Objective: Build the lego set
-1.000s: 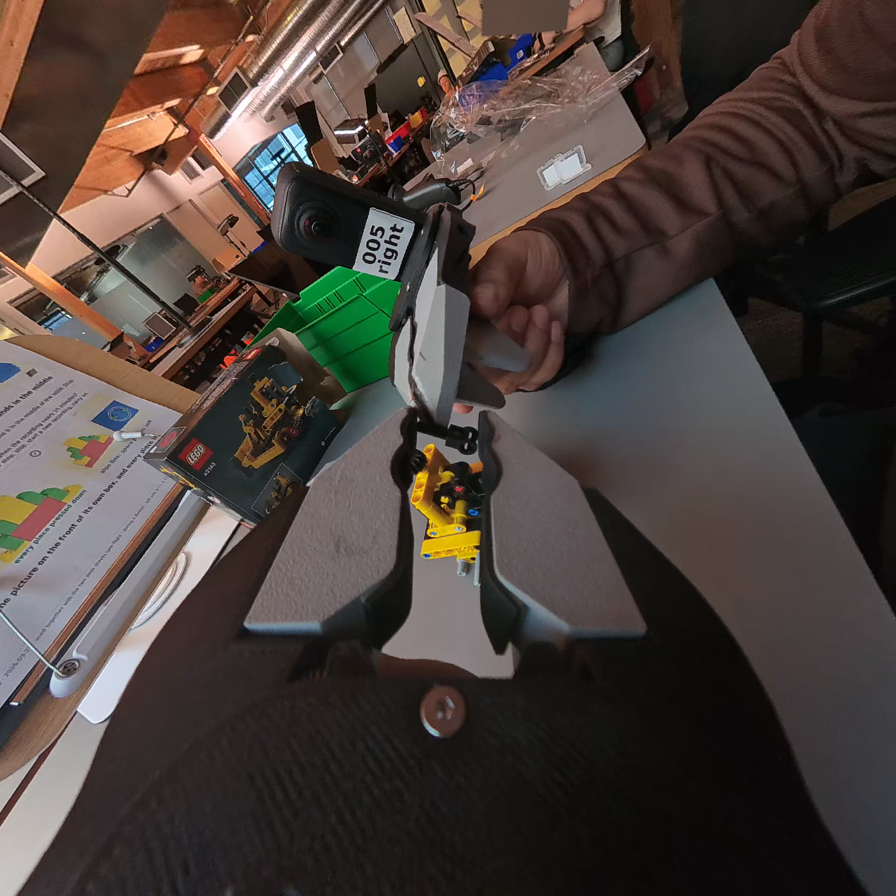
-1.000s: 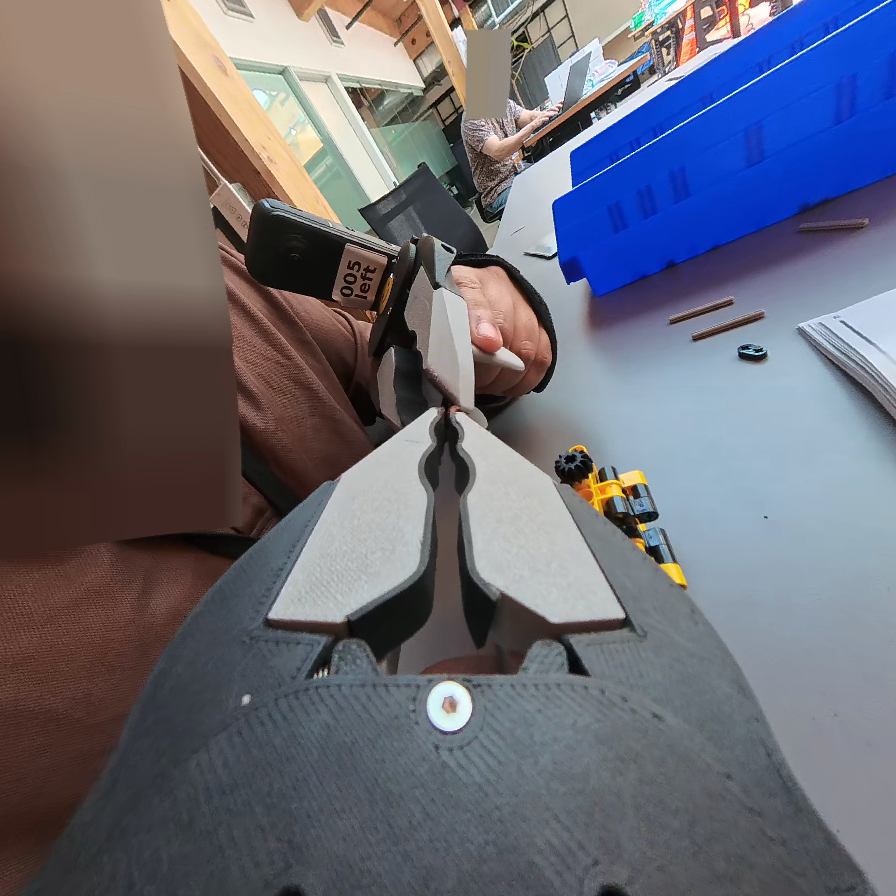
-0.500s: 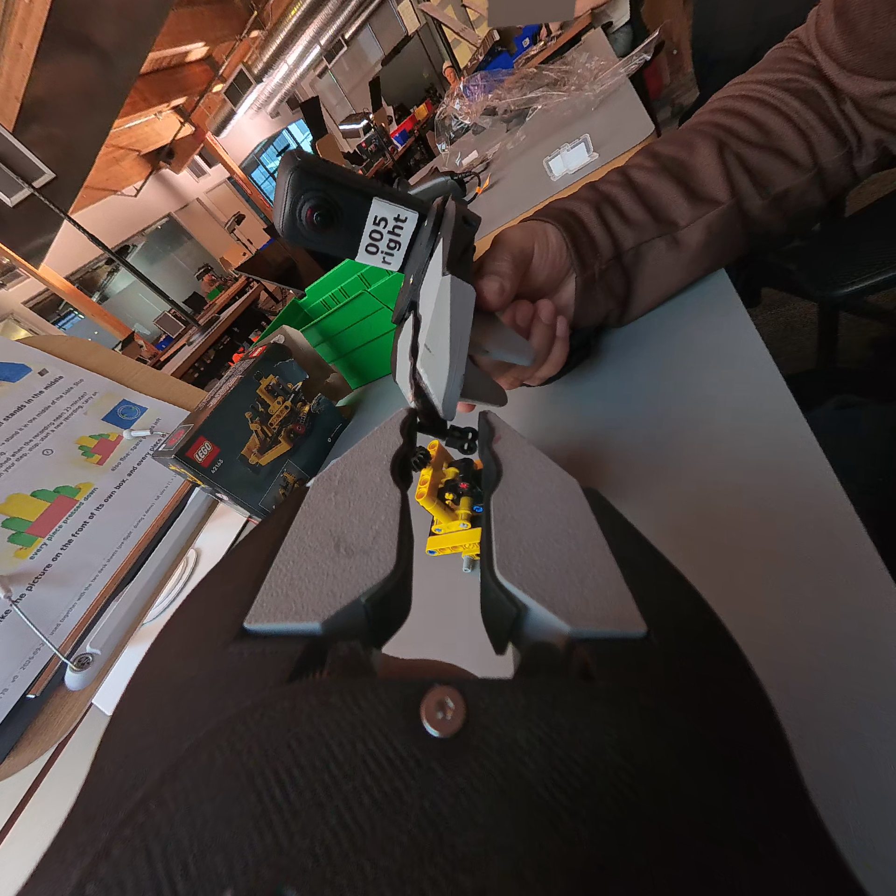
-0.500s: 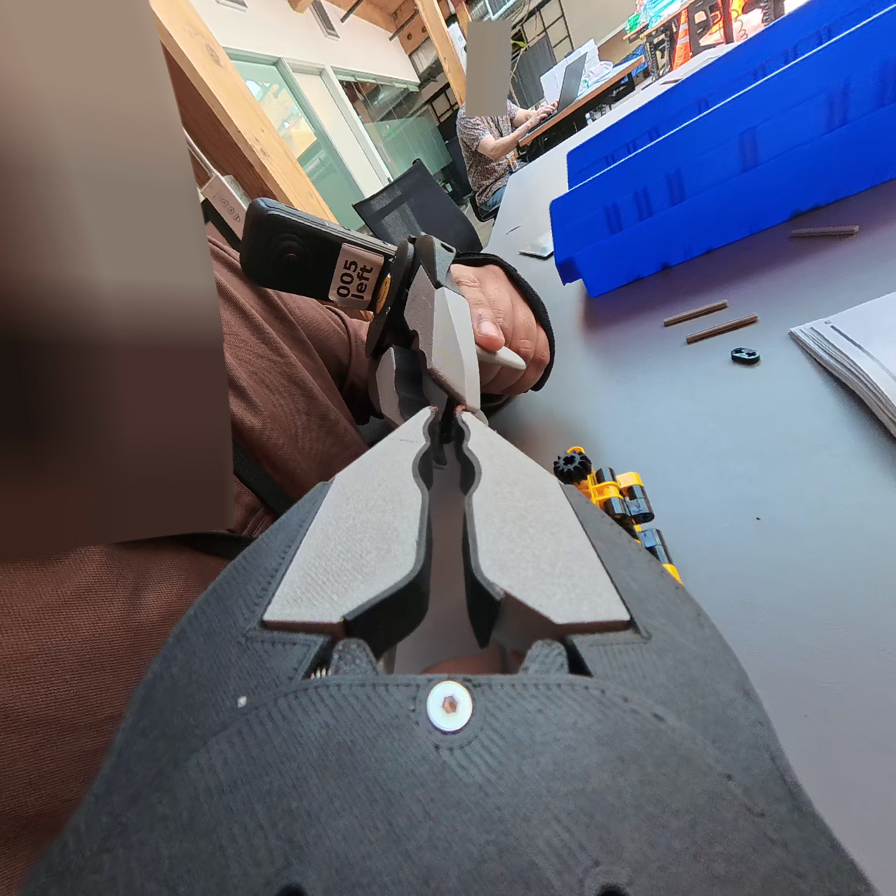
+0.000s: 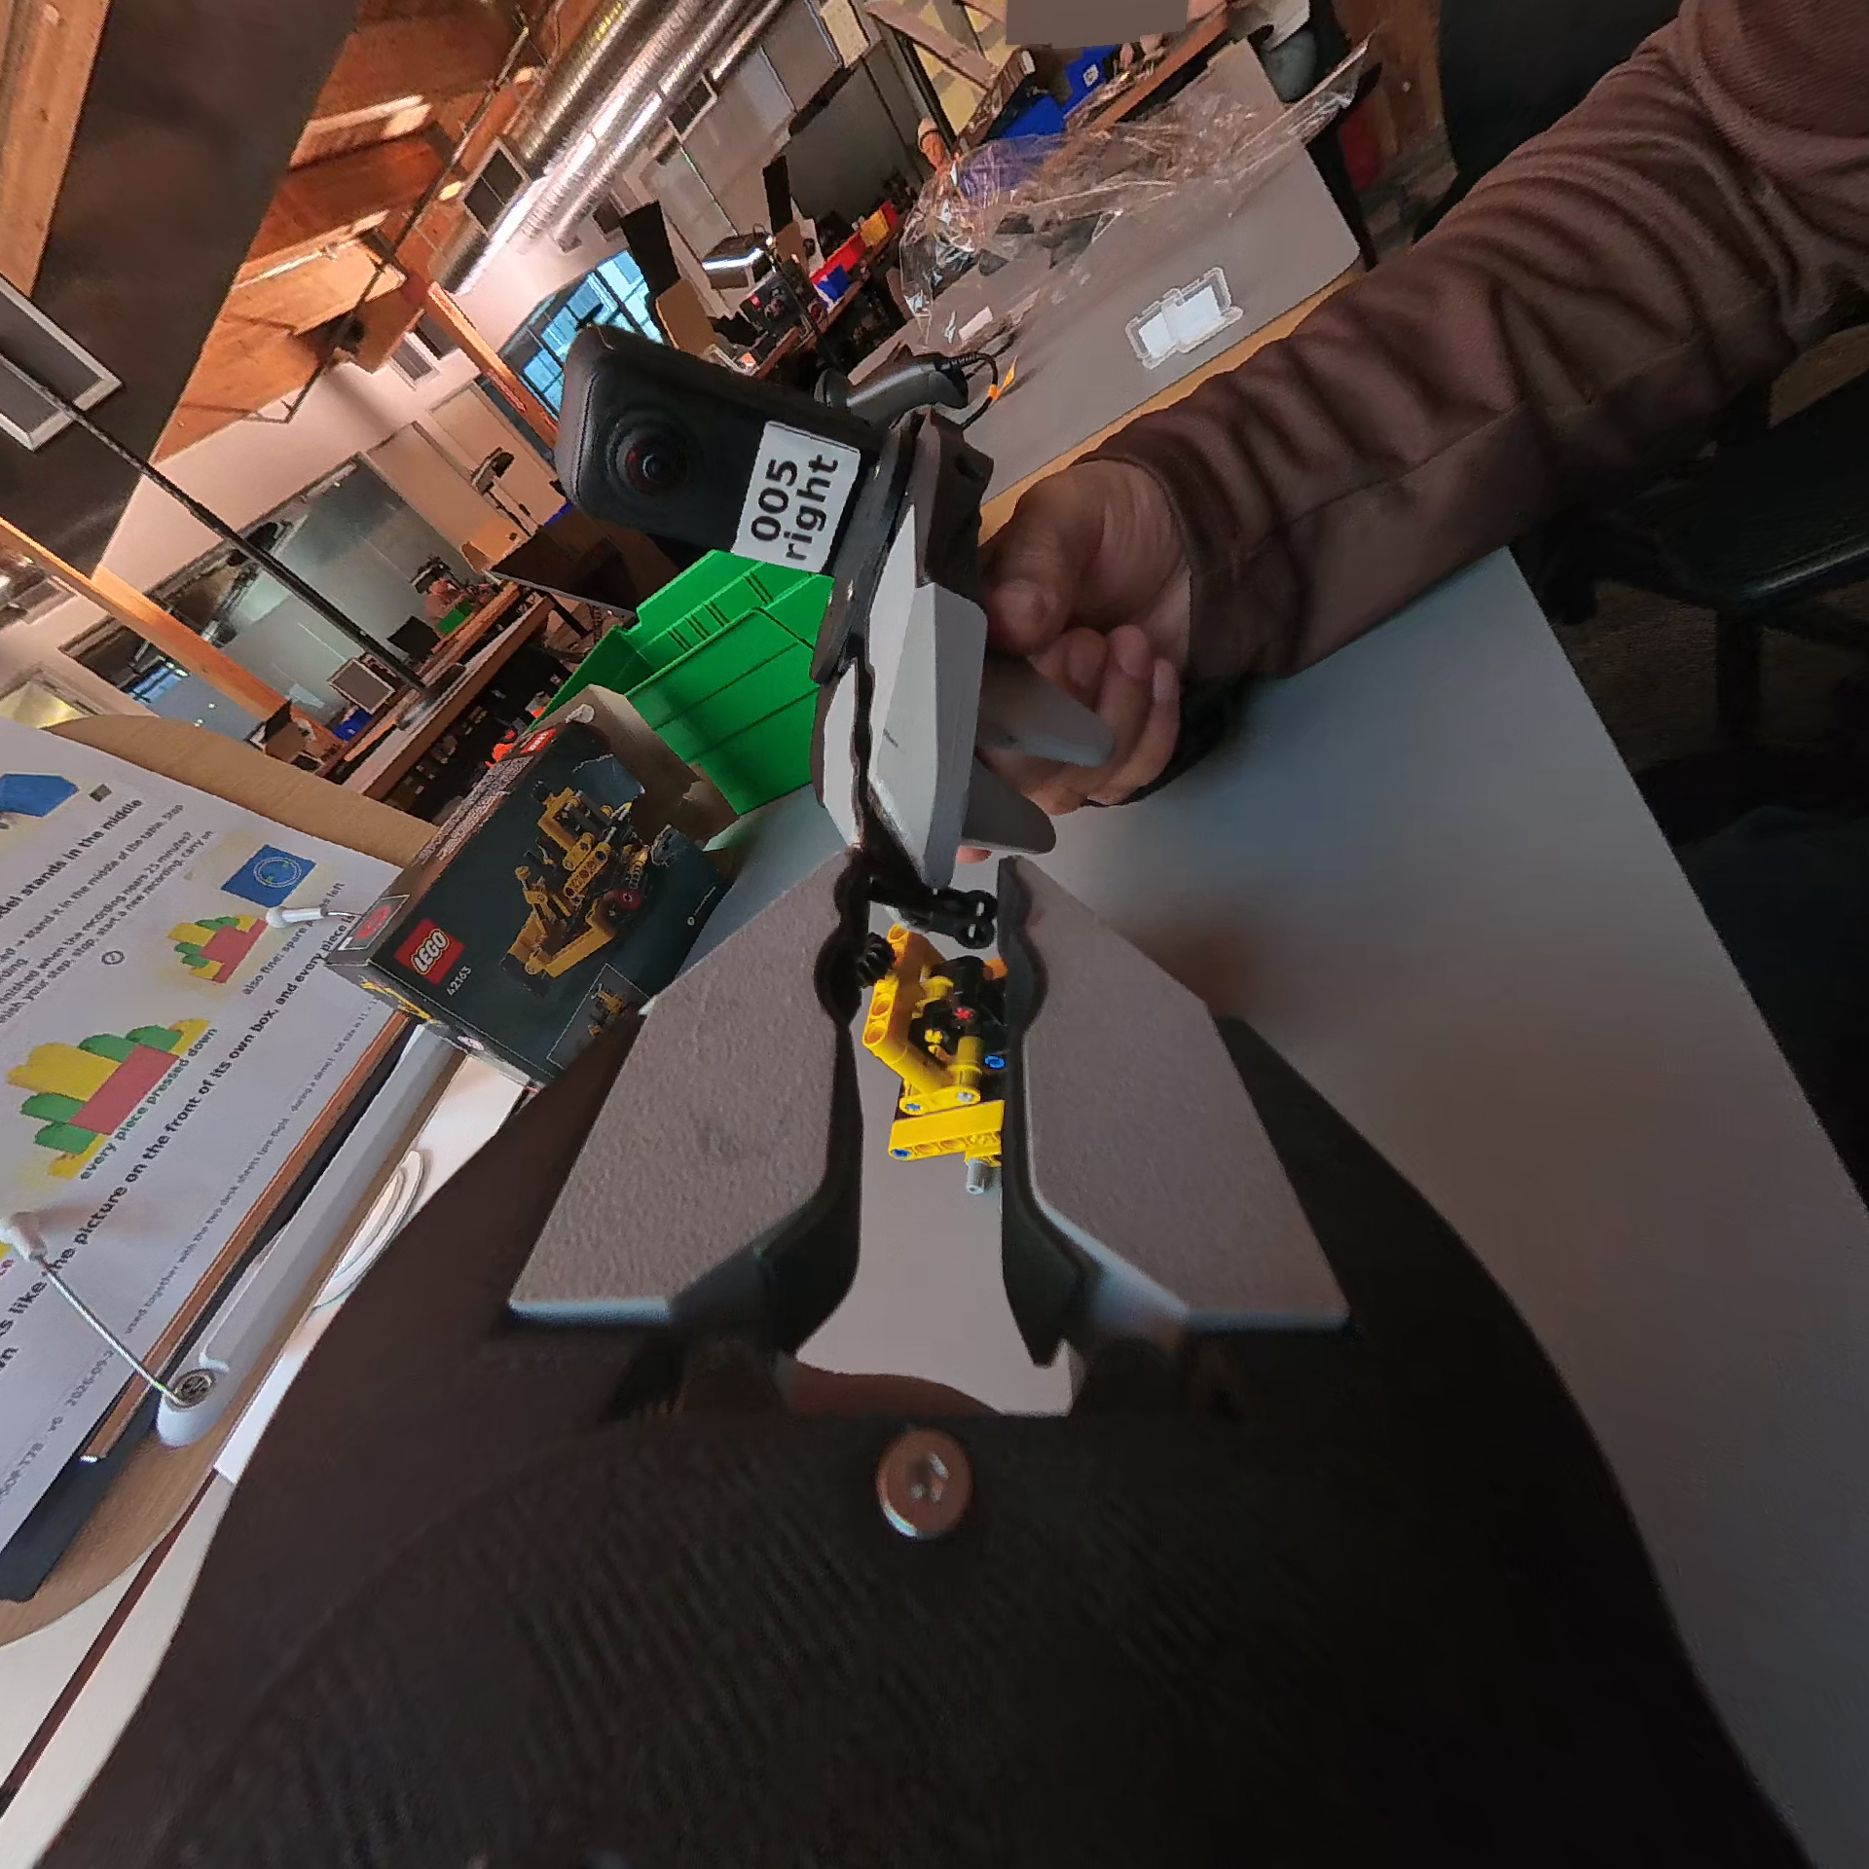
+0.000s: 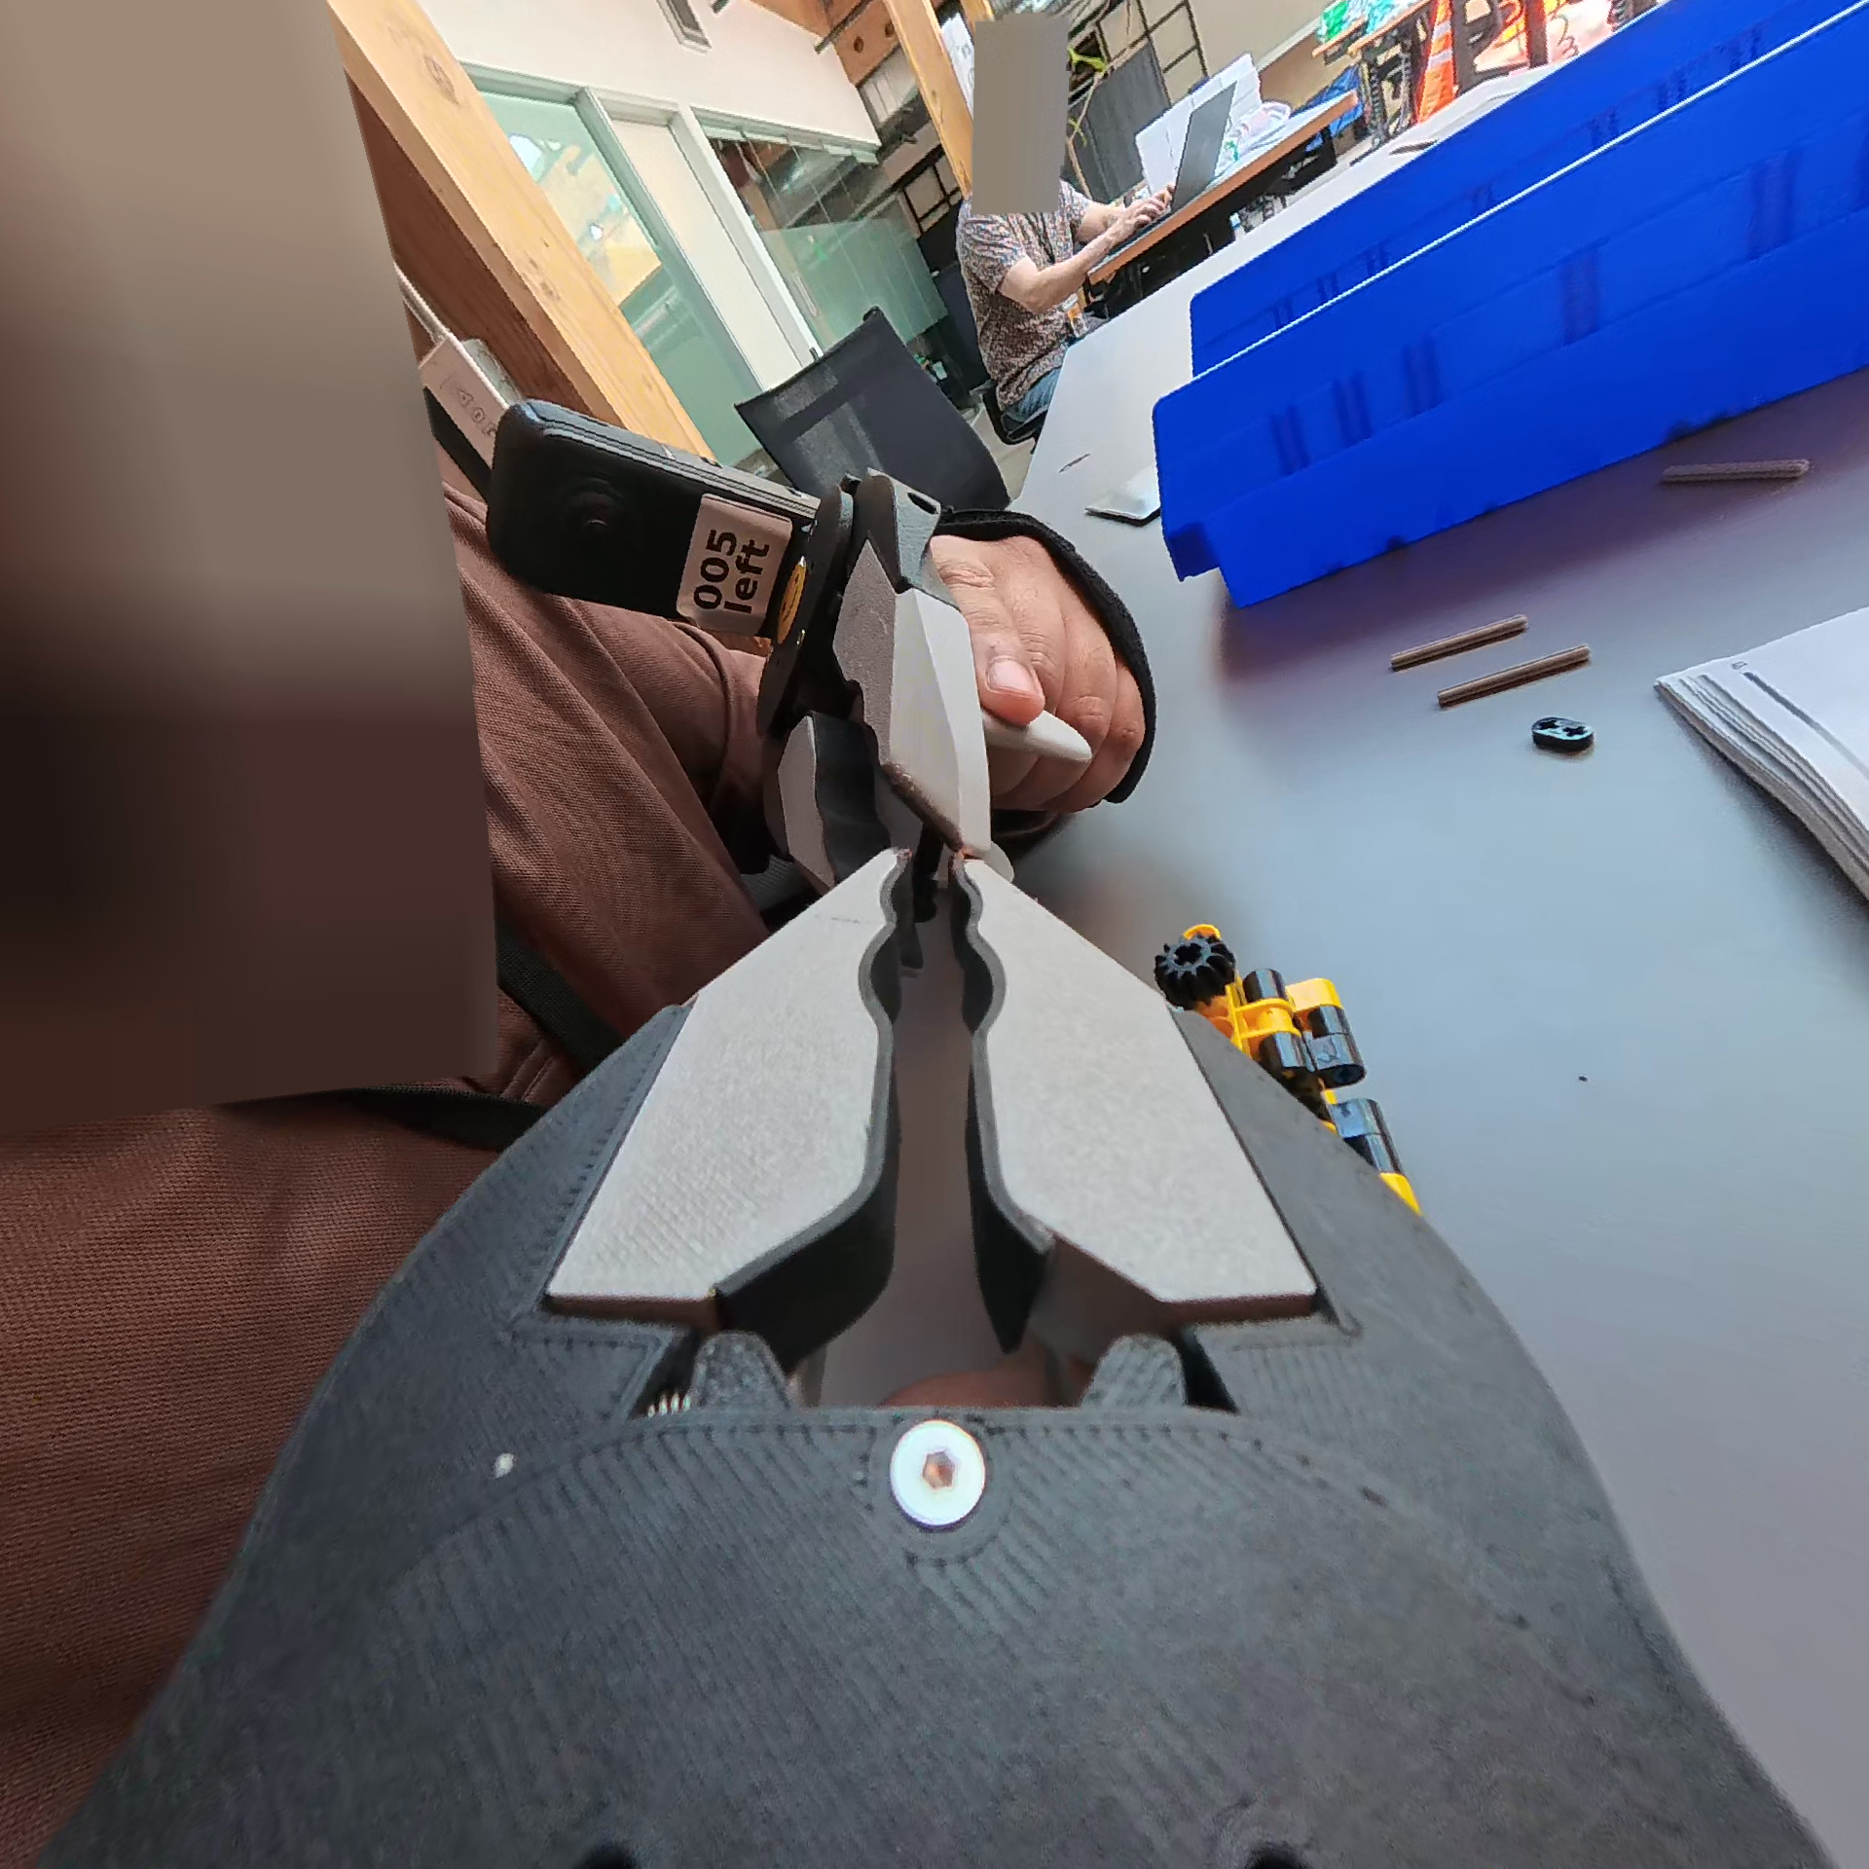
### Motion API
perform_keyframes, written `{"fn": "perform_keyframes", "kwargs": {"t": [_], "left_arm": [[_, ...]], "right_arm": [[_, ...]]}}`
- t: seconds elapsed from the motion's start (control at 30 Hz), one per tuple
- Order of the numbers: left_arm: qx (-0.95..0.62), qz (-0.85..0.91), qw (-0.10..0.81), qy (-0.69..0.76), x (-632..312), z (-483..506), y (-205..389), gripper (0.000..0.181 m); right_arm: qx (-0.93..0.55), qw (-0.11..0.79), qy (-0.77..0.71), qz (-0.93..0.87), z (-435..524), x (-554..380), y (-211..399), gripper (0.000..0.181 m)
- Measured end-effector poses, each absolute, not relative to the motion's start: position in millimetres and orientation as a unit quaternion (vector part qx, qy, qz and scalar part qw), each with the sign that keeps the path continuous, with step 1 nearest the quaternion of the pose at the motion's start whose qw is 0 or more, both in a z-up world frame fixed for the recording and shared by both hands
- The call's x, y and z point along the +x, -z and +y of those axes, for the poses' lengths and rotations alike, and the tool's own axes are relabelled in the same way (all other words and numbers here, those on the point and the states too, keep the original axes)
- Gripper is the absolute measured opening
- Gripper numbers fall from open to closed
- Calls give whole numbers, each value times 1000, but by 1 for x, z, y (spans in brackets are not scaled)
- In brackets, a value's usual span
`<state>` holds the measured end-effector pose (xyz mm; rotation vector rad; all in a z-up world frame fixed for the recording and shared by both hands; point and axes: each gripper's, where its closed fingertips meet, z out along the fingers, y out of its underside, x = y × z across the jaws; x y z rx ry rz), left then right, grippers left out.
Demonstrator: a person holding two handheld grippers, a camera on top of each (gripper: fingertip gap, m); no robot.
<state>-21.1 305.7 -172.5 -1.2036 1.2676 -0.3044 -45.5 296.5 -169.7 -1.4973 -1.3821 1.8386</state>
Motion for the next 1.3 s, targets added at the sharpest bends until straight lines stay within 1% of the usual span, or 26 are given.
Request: {"fn": "perform_keyframes", "kwargs": {"t": [0.33,0.53,0.9,1.07,1.17,1.3], "left_arm": [[-520,558,633,136,-19,303,172,22],[-520,557,632,137,-19,303,172,22],[-521,558,630,145,-19,302,172,23],[-533,550,624,154,-19,303,174,21],[-556,545,603,173,-21,305,179,25],[-607,544,541,210,-24,308,199,15]], "right_arm": [[-525,185,-662,-501,290,-45,170,4],[-524,191,-659,-505,291,-45,170,1],[-524,189,-661,-503,290,-45,171,1],[-521,221,-635,-527,293,-44,173,1],[-514,247,-621,-537,299,-35,172,1],[-532,290,-538,-586,314,-18,200,0]]}}
